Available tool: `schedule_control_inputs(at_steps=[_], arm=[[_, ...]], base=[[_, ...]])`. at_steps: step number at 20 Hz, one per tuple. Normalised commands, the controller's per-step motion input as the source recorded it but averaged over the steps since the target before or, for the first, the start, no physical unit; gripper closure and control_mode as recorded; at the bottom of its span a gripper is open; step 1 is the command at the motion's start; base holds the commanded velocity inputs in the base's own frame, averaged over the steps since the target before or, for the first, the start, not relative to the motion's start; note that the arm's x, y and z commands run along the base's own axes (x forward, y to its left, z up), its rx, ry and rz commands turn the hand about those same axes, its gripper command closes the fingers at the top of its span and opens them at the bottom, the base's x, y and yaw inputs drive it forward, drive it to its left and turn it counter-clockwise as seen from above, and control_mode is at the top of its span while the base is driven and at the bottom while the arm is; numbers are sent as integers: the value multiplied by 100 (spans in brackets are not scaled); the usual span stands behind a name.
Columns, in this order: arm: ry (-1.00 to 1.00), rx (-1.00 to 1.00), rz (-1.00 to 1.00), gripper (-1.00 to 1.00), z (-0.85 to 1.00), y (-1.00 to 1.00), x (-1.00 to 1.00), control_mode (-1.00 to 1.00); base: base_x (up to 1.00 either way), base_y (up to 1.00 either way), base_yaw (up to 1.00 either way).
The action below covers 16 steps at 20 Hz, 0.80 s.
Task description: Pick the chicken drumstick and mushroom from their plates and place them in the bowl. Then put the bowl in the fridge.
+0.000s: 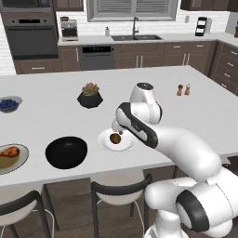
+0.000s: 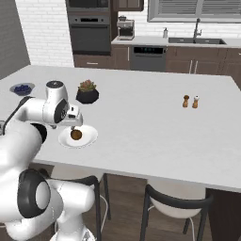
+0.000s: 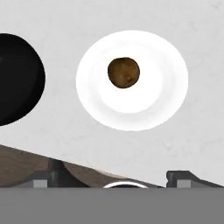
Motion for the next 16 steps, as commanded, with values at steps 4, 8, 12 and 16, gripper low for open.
schedule_control_inputs(at_steps=[4, 8, 12, 16], arm=[[2, -3, 15, -100, -23, 6, 58, -100], [-9, -11, 16, -100, -38, 15, 28, -100], [-15, -13, 14, -100, -41, 8, 10, -100], [-26, -4, 5, -100, -50, 1, 4, -100]], base=[[0, 0, 0], [0, 0, 0], [0, 0, 0], [0, 0, 0]])
